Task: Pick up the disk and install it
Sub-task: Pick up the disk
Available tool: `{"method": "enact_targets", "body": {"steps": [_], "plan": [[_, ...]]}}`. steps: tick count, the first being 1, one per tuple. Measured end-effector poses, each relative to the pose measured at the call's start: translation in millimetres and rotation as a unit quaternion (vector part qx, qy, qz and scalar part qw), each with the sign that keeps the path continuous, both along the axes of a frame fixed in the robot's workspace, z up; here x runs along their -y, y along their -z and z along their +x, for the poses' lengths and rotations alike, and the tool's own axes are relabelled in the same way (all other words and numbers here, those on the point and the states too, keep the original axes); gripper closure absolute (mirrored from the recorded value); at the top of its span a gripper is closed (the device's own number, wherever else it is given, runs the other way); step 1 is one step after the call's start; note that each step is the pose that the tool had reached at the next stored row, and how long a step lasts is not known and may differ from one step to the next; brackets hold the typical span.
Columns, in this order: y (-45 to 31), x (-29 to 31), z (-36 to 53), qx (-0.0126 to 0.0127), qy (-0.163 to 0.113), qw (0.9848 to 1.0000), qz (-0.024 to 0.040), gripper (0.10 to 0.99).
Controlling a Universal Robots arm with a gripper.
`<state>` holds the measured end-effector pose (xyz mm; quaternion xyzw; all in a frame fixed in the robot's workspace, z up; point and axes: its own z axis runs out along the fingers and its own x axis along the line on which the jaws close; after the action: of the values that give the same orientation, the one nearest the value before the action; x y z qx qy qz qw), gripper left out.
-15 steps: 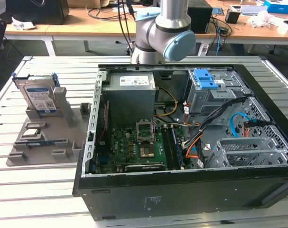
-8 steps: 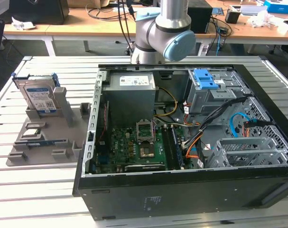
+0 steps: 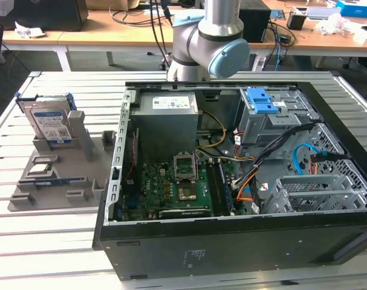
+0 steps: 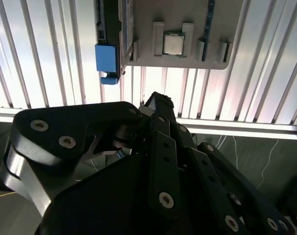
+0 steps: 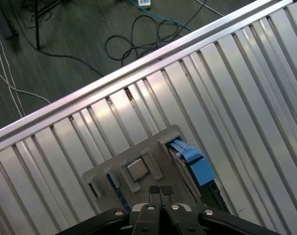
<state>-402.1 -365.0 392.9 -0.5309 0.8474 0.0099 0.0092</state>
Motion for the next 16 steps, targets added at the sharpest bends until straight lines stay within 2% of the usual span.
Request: {"method": "enact_targets", "body": {"steps": [4,7,9,16], "plan": [[0.0,0.0,0.0,0.0000,-0.030,0.9996,0.0000,0.980],[0.0,0.0,0.0,0.0000,-0.053,0.9986,0.0000,0.980],[0.0,0.0,0.0,0.0000,-0.075,0.9972,0.0000,0.980],[0.0,0.0,0.0,0.0000,-0.122,0.9925,0.0000,0.980]]}}
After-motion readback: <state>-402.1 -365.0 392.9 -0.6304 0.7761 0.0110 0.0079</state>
